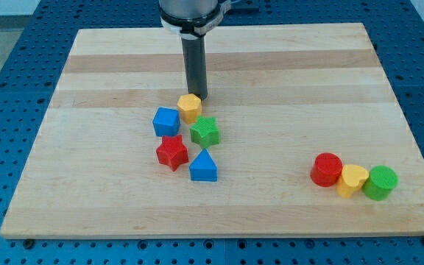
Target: Slide the green circle to the center
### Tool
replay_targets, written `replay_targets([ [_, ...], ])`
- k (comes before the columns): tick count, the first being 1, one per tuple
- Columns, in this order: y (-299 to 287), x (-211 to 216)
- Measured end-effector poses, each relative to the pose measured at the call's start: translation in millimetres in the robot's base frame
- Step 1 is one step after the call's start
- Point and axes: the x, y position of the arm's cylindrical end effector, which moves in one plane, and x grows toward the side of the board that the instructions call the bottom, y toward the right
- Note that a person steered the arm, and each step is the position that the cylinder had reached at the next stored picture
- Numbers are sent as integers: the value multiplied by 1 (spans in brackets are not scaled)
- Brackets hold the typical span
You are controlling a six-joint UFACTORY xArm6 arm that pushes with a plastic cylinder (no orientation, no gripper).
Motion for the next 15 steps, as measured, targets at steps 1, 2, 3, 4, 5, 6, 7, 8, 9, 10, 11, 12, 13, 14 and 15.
replay_targets([
  [1, 24, -13],
  [2, 80, -15],
  [3, 140, 3],
  [4, 207, 33],
  [5, 257, 70],
  [6, 285, 113],
  [7, 306, 155],
  [8, 314, 199],
  [9, 310, 229],
  [10, 293, 232],
  [11, 275, 228],
  [12, 267, 219],
  [13, 267, 205],
  [14, 267, 188],
  [15, 269, 170],
])
